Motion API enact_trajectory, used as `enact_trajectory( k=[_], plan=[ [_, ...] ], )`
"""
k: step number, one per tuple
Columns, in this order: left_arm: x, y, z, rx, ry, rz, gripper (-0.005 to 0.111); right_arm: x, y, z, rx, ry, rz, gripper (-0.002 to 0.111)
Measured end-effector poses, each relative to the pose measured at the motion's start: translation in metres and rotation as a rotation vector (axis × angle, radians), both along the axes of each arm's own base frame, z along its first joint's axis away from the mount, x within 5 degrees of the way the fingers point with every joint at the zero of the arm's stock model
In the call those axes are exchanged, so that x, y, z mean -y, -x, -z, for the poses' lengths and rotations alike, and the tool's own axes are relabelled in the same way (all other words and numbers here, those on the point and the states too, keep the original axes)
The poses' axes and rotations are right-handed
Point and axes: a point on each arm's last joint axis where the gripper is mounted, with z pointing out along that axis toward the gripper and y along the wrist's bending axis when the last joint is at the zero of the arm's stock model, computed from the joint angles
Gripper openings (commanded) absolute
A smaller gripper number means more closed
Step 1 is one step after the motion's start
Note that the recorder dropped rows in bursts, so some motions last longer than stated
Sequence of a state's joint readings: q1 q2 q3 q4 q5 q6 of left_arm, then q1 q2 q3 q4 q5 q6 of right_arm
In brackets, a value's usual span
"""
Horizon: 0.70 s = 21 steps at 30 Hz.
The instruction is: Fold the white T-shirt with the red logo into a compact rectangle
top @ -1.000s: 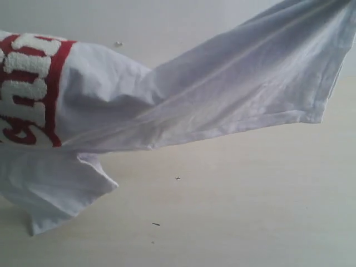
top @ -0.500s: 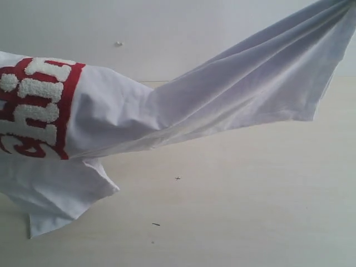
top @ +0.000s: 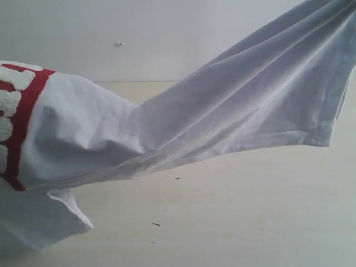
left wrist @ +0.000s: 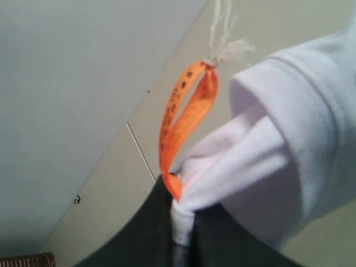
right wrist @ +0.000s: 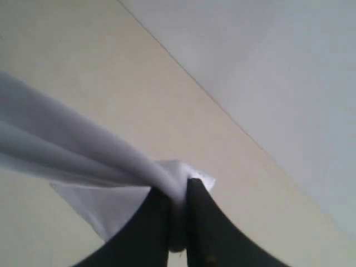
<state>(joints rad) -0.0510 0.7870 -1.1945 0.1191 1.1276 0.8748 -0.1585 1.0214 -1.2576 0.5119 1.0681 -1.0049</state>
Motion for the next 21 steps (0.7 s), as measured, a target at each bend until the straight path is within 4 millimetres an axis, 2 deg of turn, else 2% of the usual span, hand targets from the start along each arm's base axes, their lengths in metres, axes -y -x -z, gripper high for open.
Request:
enact_trajectory(
  k=[5,10,12,15,18,21],
  plan=[
    [-0.006,0.001,0.001,-0.013,0.014,-0.1,0.0,0.006,-0.003,0.008,-0.037,0.022,0.068,0.0],
    [-0.012,-0.017,0.016,-0.117,-0.033,-0.165,0.0,0.019,-0.024,0.044,-0.193,0.072,0.152,0.0],
    [-0.009,-0.029,0.027,-0.174,-0.046,-0.129,0.0,0.022,-0.036,0.064,-0.265,0.074,0.159,0.0],
    [-0.006,-0.051,0.046,-0.279,-0.088,-0.086,0.0,0.025,-0.051,0.077,-0.301,0.08,0.156,0.0],
    [-0.004,-0.081,0.07,-0.377,-0.132,-0.041,0.0,0.028,-0.068,0.09,-0.311,0.096,0.149,0.0],
    [-0.001,-0.11,0.091,-0.402,-0.152,-0.004,0.0,0.033,-0.091,0.111,-0.337,0.109,0.147,0.0]
  ],
)
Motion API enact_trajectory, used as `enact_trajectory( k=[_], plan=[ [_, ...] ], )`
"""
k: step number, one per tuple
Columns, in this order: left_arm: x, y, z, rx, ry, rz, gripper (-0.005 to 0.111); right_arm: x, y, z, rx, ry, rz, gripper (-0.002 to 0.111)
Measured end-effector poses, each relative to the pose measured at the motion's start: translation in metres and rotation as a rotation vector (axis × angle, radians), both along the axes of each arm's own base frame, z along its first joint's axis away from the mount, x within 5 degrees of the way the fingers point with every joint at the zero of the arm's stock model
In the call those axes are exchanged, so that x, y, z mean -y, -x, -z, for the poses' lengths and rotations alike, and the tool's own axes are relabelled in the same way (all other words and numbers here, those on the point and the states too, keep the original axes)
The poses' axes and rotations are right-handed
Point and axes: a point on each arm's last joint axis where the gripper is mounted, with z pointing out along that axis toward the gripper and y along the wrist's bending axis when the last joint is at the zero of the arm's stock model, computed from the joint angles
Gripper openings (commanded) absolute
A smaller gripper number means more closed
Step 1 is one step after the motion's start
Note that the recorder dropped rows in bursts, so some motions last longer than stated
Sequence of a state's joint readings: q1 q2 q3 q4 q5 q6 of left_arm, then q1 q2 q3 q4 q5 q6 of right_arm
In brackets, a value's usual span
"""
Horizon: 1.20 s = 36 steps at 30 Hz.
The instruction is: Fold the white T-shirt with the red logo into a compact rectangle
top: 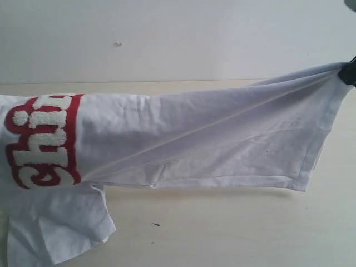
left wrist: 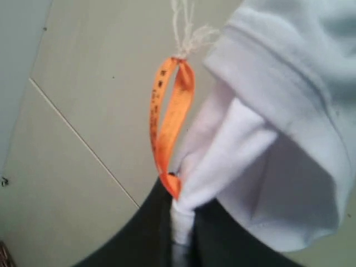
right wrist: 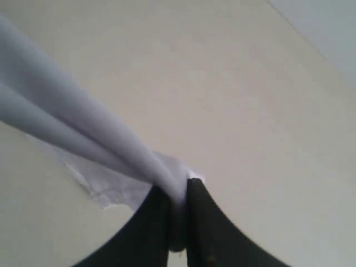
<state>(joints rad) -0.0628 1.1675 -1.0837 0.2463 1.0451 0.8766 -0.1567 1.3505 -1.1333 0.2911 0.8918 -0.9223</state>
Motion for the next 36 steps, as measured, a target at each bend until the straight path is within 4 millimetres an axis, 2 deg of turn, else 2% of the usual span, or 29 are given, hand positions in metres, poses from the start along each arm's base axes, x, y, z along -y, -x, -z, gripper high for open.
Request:
enact_trajectory(
  k=[5,8,14,18,24,28,29,33,34,36],
  plan=[
    [0.006,-0.053,0.032,0.069,0.006,0.062,0.0,0.011,-0.043,0.045,-0.009,0.067,-0.009,0.0],
    [0.005,-0.085,0.052,0.149,0.019,0.089,0.0,0.022,-0.071,0.069,0.084,0.163,0.005,0.0],
    [-0.004,-0.135,0.101,0.251,0.043,0.114,0.0,0.034,-0.113,0.111,0.254,0.284,0.021,0.0],
    [-0.006,-0.159,0.138,0.289,0.036,0.161,0.0,0.039,-0.13,0.141,0.325,0.327,0.04,0.0],
    [-0.003,-0.18,0.179,0.356,0.06,0.216,0.001,0.042,-0.144,0.181,0.365,0.37,0.043,0.0],
    [-0.002,-0.187,0.197,0.396,0.079,0.233,0.018,0.044,-0.149,0.196,0.41,0.412,0.032,0.003],
    [-0.001,-0.188,0.199,0.405,0.083,0.237,0.028,0.044,-0.15,0.198,0.417,0.417,0.032,0.006],
    [0.001,-0.193,0.202,0.461,0.095,0.252,0.06,0.046,-0.153,0.198,0.476,0.436,0.047,0.029],
    [0.001,-0.193,0.203,0.47,0.096,0.253,0.066,0.046,-0.154,0.198,0.486,0.439,0.049,0.037],
    [0.0,-0.194,0.203,0.488,0.116,0.232,0.068,0.047,-0.154,0.196,0.505,0.439,0.064,0.052]
  ],
)
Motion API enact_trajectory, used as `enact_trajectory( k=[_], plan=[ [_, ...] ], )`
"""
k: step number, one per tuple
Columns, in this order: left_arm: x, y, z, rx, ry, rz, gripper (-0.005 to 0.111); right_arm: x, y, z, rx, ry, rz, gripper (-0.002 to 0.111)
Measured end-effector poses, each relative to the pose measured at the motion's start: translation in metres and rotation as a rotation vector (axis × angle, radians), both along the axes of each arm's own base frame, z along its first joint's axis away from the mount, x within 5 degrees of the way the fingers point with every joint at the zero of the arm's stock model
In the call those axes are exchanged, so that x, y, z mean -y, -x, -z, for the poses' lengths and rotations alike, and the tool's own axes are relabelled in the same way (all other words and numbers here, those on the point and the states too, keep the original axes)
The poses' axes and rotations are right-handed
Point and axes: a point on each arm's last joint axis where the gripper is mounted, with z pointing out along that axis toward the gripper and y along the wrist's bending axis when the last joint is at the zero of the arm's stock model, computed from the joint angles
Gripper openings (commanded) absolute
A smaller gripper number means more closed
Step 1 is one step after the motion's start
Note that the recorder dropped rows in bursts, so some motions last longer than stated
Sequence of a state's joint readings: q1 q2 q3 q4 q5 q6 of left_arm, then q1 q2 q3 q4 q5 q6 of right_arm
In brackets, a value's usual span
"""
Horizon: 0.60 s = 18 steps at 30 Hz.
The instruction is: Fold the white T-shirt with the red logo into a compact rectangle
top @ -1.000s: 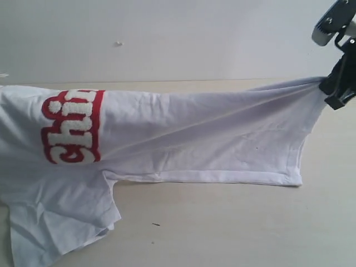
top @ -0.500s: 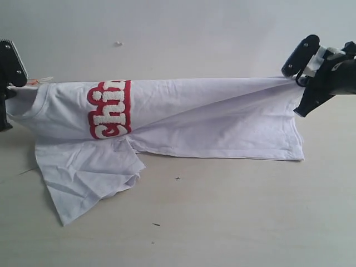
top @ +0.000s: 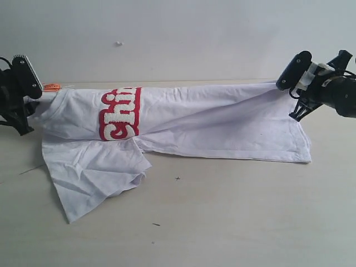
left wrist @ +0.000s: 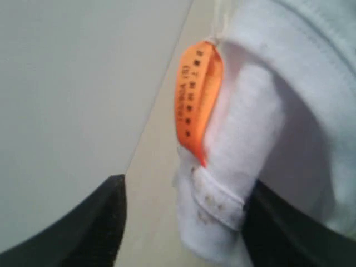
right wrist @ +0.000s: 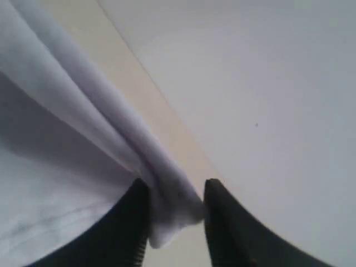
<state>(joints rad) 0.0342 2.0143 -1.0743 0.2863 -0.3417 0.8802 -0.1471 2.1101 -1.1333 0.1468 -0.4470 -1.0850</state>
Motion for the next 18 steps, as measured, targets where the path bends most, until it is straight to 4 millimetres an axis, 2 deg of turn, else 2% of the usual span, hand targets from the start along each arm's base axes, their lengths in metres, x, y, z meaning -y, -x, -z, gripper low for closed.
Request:
enact_trajectory(
  k=[2,5,9,10,13,16,18],
  plan=[
    [-0.002,0.0,0.0,0.001,0.054,-0.045,0.068,0.002,0.0,-0.001,0.019,-0.046,0.042,0.061],
    [-0.005,-0.001,0.0,-0.002,0.178,-0.151,0.068,0.006,-0.004,-0.005,0.052,-0.176,0.157,0.061],
    [-0.007,-0.002,0.001,-0.064,0.318,-0.277,0.068,0.007,-0.016,-0.015,0.004,-0.348,0.24,0.061],
    [-0.008,-0.005,-0.002,-0.108,0.378,-0.335,0.068,0.005,-0.023,-0.022,-0.025,-0.431,0.256,0.06],
    [-0.009,-0.012,-0.009,-0.154,0.444,-0.404,0.068,0.0,-0.035,-0.039,-0.058,-0.534,0.244,0.059],
    [-0.011,-0.018,-0.02,-0.23,0.532,-0.509,0.068,-0.006,-0.049,-0.067,-0.102,-0.725,0.24,0.059],
    [-0.011,-0.023,-0.028,-0.233,0.656,-0.605,0.067,0.0,-0.053,-0.081,-0.103,-0.832,0.273,0.059]
  ],
)
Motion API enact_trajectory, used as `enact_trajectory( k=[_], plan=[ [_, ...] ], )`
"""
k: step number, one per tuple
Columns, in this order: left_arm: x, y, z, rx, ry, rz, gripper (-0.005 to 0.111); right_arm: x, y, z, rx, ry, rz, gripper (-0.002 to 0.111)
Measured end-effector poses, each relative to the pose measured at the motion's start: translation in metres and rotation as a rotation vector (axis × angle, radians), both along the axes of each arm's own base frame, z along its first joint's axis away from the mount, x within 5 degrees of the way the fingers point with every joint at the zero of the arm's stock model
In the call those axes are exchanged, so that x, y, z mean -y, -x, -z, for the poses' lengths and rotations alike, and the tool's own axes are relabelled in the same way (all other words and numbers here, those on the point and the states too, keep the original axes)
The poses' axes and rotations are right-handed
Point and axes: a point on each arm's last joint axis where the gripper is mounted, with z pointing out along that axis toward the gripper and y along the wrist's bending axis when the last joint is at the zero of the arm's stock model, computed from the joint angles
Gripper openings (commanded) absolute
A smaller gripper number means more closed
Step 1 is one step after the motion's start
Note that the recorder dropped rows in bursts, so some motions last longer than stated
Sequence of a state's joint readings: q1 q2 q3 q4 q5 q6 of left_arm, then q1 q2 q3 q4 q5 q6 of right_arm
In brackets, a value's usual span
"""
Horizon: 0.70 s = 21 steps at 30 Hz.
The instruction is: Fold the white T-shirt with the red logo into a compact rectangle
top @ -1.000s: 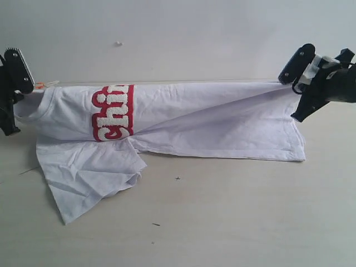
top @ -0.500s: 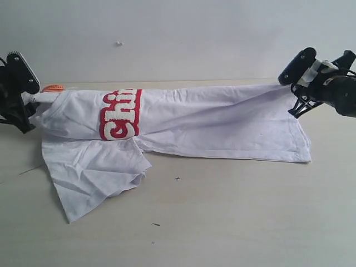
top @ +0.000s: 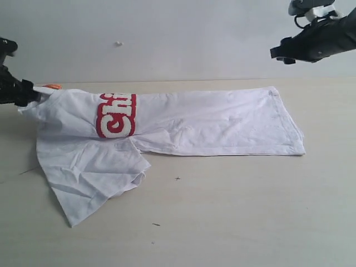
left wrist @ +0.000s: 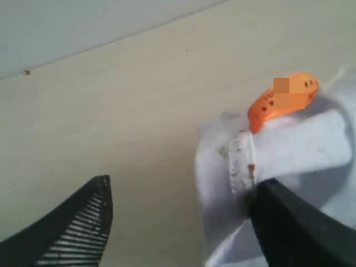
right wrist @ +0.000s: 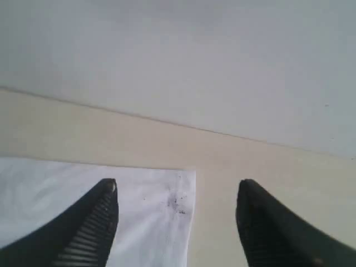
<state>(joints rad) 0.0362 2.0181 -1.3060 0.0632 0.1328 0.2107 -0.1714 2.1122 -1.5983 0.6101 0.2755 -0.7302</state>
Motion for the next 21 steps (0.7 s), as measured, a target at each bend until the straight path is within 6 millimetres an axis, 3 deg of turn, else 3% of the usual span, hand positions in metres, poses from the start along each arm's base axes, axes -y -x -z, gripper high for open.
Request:
enact_trajectory(
  k=[2,5,7,10,12,15,19,21],
  plan=[
    [0.0,-0.004,-0.007,0.016,0.071,-0.066,0.067,0.007,-0.001,-0.008,-0.002,-0.059,0.033,0.058],
    [0.0,-0.01,-0.016,0.044,0.174,-0.159,0.067,0.018,0.002,-0.011,-0.042,-0.132,0.064,0.044],
    [0.0,-0.011,-0.019,0.056,0.211,-0.189,0.067,0.02,0.004,-0.008,-0.077,-0.128,0.054,0.027],
    [0.0,-0.011,-0.019,0.045,0.237,-0.214,0.067,0.016,0.007,0.007,-0.171,-0.101,-0.016,0.0],
    [0.0,-0.01,-0.018,0.026,0.243,-0.222,0.064,0.014,0.008,0.03,-0.261,-0.097,-0.076,0.0],
    [0.0,-0.009,-0.017,0.011,0.241,-0.224,0.047,0.012,0.009,0.056,-0.348,-0.116,-0.108,0.0],
    [0.002,-0.007,-0.017,-0.018,0.209,-0.195,0.002,0.011,0.01,0.063,-0.375,-0.123,-0.122,0.0],
    [0.006,-0.005,-0.019,-0.039,0.183,-0.163,0.001,0.011,0.01,0.063,-0.379,-0.125,-0.125,0.0]
  ],
)
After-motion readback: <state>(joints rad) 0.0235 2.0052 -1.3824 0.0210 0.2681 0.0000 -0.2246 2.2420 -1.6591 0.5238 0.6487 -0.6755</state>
